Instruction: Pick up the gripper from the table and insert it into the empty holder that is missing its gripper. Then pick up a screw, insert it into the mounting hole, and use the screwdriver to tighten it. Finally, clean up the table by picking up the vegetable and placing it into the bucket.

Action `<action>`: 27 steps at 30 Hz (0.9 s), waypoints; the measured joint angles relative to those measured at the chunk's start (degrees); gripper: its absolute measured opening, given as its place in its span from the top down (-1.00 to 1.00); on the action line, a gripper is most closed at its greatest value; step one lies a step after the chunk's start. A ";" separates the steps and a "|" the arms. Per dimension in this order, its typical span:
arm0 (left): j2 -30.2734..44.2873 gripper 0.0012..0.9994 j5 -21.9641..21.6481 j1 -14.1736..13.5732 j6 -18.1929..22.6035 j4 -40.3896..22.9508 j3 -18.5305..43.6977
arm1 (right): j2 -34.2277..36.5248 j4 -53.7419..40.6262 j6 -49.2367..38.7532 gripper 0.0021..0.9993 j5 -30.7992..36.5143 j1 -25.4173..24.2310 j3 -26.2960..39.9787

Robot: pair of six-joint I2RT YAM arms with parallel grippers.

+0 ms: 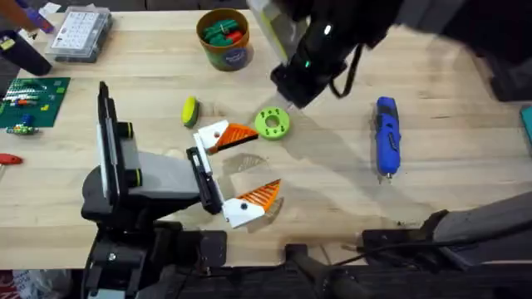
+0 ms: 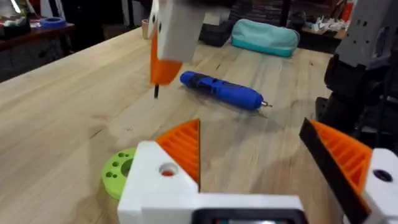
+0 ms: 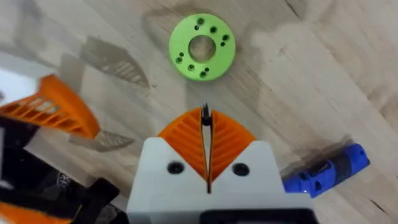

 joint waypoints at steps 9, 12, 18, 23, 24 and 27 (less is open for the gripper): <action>0.00 -0.98 -0.02 0.00 0.02 0.00 0.00 | -0.34 -14.77 -0.02 1.00 0.02 0.00 16.09; 0.00 -0.98 -0.01 0.00 0.01 0.00 0.00 | -0.58 -17.47 -0.02 1.00 -0.02 0.15 19.68; 0.00 -0.98 0.00 0.00 0.00 0.00 0.00 | -0.64 -19.64 -0.02 1.00 -0.05 1.64 22.73; 0.00 -0.98 0.00 0.00 0.02 -0.02 0.00 | 1.96 -20.51 -0.31 1.00 -0.54 3.50 27.13; 0.00 -0.98 0.00 0.00 0.02 0.00 0.00 | 2.70 -20.57 -0.43 1.00 -0.64 3.91 27.94; 0.00 -0.98 0.00 0.00 0.02 0.00 0.00 | 5.05 -20.51 -1.16 1.00 -0.70 5.53 30.25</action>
